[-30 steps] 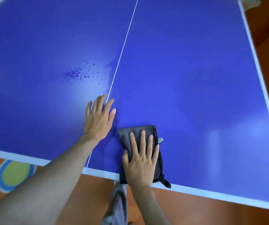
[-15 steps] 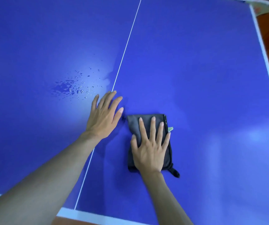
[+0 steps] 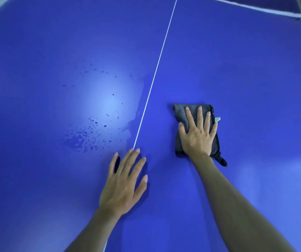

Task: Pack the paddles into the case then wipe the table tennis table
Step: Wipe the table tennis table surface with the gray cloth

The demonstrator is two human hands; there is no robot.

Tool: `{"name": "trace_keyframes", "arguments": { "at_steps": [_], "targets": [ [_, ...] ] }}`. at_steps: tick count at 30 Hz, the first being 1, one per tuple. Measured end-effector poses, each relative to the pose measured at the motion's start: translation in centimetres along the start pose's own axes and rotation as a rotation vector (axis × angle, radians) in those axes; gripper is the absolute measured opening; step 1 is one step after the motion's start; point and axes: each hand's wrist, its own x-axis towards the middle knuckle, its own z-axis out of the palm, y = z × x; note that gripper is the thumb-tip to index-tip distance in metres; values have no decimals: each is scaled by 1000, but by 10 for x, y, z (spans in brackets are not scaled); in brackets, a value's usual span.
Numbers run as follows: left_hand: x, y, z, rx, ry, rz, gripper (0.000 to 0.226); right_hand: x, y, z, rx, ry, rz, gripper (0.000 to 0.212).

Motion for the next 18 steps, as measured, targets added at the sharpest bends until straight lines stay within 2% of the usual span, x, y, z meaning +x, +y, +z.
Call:
{"name": "trace_keyframes", "arguments": {
  "at_steps": [7,12,18],
  "targets": [
    [1,0,2,-4,-7,-10,55,89,-2,-5,16,-34,39,63],
    [0,0,3,-1,-16,-13,53,145,5,-11,9,-58,-22,63],
    [-1,2,4,-5,2,-2,53,124,13,-12,10,-55,-38,62]
  ]
}}
